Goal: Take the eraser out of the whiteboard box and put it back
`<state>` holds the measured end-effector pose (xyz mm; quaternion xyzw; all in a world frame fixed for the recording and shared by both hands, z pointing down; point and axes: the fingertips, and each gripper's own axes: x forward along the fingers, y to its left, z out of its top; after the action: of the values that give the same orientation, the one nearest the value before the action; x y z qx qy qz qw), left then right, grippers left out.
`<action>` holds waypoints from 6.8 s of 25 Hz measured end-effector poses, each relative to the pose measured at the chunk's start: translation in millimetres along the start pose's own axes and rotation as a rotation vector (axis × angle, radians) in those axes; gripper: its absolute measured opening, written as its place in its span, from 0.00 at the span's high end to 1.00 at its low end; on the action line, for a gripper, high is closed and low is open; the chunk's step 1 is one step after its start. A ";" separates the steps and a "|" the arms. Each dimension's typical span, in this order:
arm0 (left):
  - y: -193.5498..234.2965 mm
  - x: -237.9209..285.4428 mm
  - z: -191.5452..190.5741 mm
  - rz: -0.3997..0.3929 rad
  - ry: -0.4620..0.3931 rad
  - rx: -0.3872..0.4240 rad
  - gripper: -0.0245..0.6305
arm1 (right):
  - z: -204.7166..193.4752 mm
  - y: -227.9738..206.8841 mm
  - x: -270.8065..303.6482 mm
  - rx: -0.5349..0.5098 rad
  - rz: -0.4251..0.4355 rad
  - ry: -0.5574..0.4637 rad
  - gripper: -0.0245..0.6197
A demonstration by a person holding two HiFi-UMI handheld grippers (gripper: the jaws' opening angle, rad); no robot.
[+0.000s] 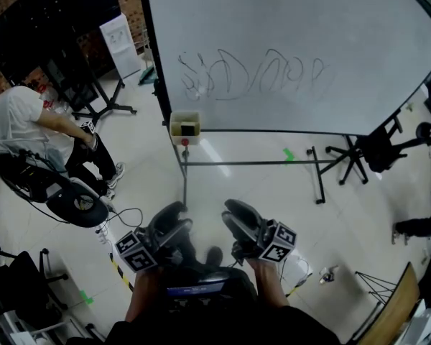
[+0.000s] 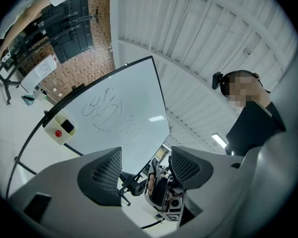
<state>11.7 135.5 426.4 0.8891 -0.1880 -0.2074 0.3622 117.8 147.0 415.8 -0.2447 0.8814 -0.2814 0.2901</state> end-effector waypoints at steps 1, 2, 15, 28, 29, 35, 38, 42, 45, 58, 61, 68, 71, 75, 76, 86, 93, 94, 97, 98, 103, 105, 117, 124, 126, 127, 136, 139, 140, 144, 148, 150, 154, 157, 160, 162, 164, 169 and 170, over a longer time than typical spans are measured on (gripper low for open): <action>6.7 2.5 3.3 -0.005 -0.008 -0.004 0.49 | 0.1 -3.7 4.4 -0.003 0.000 0.007 0.70; 14.2 5.2 7.7 -0.013 -0.017 -0.005 0.49 | 0.7 -8.3 9.4 -0.008 -0.002 0.013 0.70; 111.3 45.8 104.4 -0.082 -0.026 -0.042 0.49 | 28.3 -87.2 110.4 -0.115 -0.109 0.104 0.70; 194.8 41.1 156.5 -0.081 0.032 -0.092 0.49 | 0.3 -133.0 191.9 -0.163 -0.231 0.199 0.70; 200.1 39.5 159.2 -0.084 0.036 -0.094 0.49 | -1.9 -135.6 195.4 -0.169 -0.241 0.202 0.70; 219.8 34.9 171.5 -0.102 0.051 -0.082 0.49 | -8.8 -149.4 201.7 -0.196 -0.303 0.213 0.70; 225.3 27.6 168.6 -0.102 0.058 -0.095 0.49 | -15.7 -150.6 202.3 -0.211 -0.337 0.231 0.70; 225.2 25.4 169.9 -0.108 0.050 -0.110 0.49 | -17.3 -156.7 203.3 -0.226 -0.368 0.249 0.70; 224.3 27.5 173.7 -0.120 0.060 -0.092 0.45 | -12.5 -161.3 209.8 -0.239 -0.369 0.248 0.70; 235.7 36.1 182.5 -0.045 -0.003 -0.056 0.40 | -3.3 -202.7 202.1 -0.298 -0.344 0.328 0.70; 235.3 48.2 177.5 -0.003 0.024 -0.029 0.40 | 1.5 -221.8 198.9 -0.328 -0.343 0.379 0.70; 224.9 74.5 166.9 0.028 0.047 -0.014 0.40 | -1.1 -276.1 182.7 -0.428 -0.394 0.533 0.63; 227.1 83.2 163.5 0.042 0.068 -0.012 0.40 | 3.1 -283.2 185.8 -0.432 -0.378 0.544 0.63; 225.5 94.4 162.0 0.042 0.085 -0.009 0.40 | -2.4 -297.1 185.6 -0.451 -0.383 0.593 0.63; 225.3 97.0 161.4 0.039 0.087 -0.011 0.40 | -4.4 -300.9 185.7 -0.461 -0.385 0.609 0.63; 230.7 103.9 157.5 0.045 0.068 -0.048 0.40 | -14.5 -317.2 188.4 -0.504 -0.389 0.668 0.63; 236.3 103.8 155.4 0.056 0.045 -0.087 0.40 | -16.1 -326.0 183.3 -0.506 -0.400 0.676 0.63; 237.0 104.0 155.1 0.058 0.045 -0.088 0.40 | -16.6 -327.3 182.9 -0.509 -0.401 0.684 0.63; 238.0 103.4 154.5 0.063 0.048 -0.084 0.40 | -19.0 -329.0 186.1 -0.525 -0.400 0.705 0.63; 238.7 102.4 154.4 0.066 0.049 -0.081 0.40 | -20.3 -329.1 187.9 -0.529 -0.397 0.711 0.63; 242.6 100.1 155.5 0.076 0.042 -0.081 0.40 | -23.8 -332.4 191.1 -0.541 -0.387 0.741 0.62; 243.7 99.8 155.9 0.076 0.039 -0.083 0.40 | -25.0 -334.1 192.4 -0.552 -0.386 0.752 0.62; 248.5 90.6 156.0 0.092 0.021 -0.095 0.40 | -43.9 -343.8 196.5 -0.673 -0.394 0.836 0.62; 247.7 88.0 154.8 0.093 0.023 -0.091 0.40 | -49.0 -341.2 195.9 -0.775 -0.380 0.889 0.61; 247.9 87.4 154.7 0.093 0.023 -0.089 0.40 | -50.8 -341.1 196.5 -0.805 -0.371 0.901 0.62; 248.0 86.9 154.7 0.094 0.023 -0.089 0.40 | -51.4 -341.4 196.8 -0.818 -0.367 0.908 0.62; 244.5 81.7 155.1 0.102 0.019 -0.086 0.40 | -49.0 -338.0 192.3 -0.905 -0.365 0.929 0.69; 242.3 82.1 155.2 0.099 0.022 -0.085 0.40 | -41.5 -333.0 193.1 -0.905 -0.382 0.887 0.69; 241.4 82.7 155.2 0.097 0.023 -0.084 0.40 | -37.5 -330.7 194.0 -0.903 -0.387 0.870 0.69; 238.5 85.9 153.2 0.089 0.034 -0.083 0.40 | -20.8 -320.9 197.5 -0.887 -0.397 0.796 0.70; 234.7 88.8 153.5 0.080 0.041 -0.078 0.40 | -6.1 -310.2 201.4 -0.860 -0.398 0.728 0.70; 233.1 89.0 153.7 0.077 0.043 -0.075 0.40 | 1.1 -303.9 203.9 -0.843 -0.395 0.688 0.70; 229.0 87.8 154.3 0.074 0.040 -0.074 0.40 | 21.0 -287.2 209.8 -0.763 -0.382 0.570 0.70; 227.1 87.2 154.3 0.072 0.038 -0.075 0.40 | 39.8 -275.3 211.7 -0.670 -0.362 0.459 0.70; 225.9 86.8 154.5 0.072 0.036 -0.077 0.40 | 58.4 -265.6 211.6 -0.593 -0.343 0.355 0.70; 225.0 87.1 154.6 0.071 0.036 -0.077 0.40 | 68.5 -259.4 211.6 -0.552 -0.334 0.298 0.70; 224.3 87.6 154.6 0.069 0.037 -0.076 0.40 | 76.6 -253.9 211.7 -0.525 -0.326 0.253 0.70; 222.8 89.0 154.6 0.065 0.036 -0.075 0.40 | 91.9 -242.9 211.7 -0.487 -0.309 0.174 0.70; 222.6 89.1 154.7 0.065 0.036 -0.075 0.40 | 95.0 -240.8 211.8 -0.479 -0.305 0.158 0.70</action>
<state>-32.2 -143.7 465.6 0.8719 -0.2022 -0.1866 0.4050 93.3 -186.4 426.3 -0.4130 0.8956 -0.1240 0.1090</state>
